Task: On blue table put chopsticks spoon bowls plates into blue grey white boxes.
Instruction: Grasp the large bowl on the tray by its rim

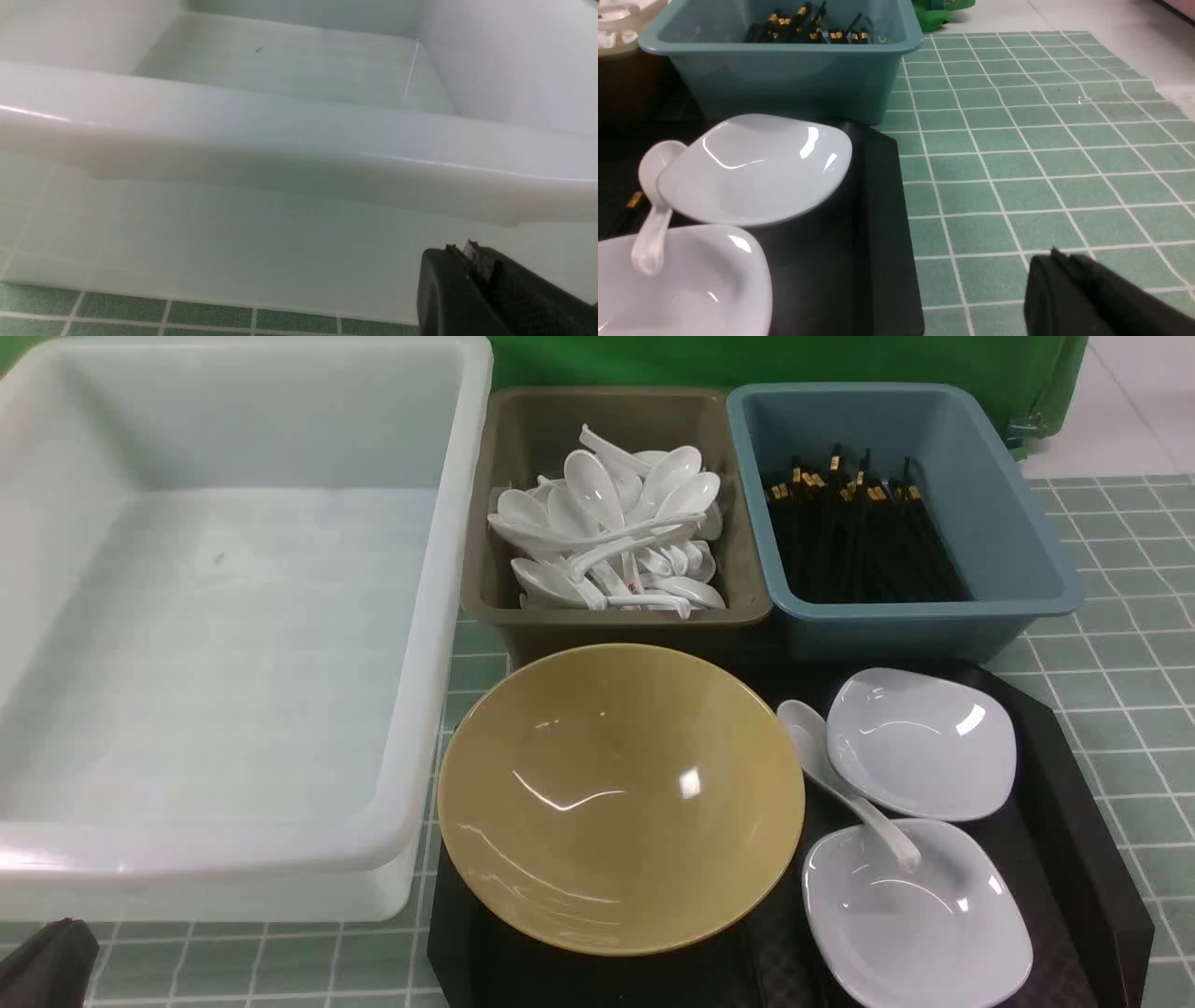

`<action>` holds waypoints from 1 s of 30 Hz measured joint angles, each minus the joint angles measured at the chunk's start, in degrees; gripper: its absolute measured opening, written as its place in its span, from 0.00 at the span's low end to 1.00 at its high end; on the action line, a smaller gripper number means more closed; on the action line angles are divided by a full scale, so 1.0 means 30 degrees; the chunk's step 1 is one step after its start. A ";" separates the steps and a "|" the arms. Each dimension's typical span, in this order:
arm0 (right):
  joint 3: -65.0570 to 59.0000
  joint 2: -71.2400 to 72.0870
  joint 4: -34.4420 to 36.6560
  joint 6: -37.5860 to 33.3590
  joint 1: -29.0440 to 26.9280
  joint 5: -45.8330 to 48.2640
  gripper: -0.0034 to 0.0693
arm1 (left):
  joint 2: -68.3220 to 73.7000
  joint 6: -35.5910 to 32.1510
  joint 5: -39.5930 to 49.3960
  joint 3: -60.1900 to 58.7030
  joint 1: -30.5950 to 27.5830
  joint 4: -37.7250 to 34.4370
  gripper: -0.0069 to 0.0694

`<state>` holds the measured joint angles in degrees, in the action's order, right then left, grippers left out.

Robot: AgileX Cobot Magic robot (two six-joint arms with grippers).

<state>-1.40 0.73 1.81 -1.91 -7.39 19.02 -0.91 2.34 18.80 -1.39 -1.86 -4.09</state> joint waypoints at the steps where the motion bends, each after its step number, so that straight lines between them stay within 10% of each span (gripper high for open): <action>1: 0.0000 0.0000 0.0000 0.0000 0.0000 0.0000 0.14 | 0.0000 0.0000 0.0000 0.0000 0.0000 0.0000 0.10; 30: 0.0000 0.0000 0.0000 0.0000 0.0000 0.0000 0.17 | 0.0000 -0.0518 -0.0074 0.0000 0.0000 0.0594 0.10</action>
<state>-1.40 0.73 1.81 -1.91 -7.39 19.02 -0.91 0.79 18.58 -1.39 -1.86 -2.31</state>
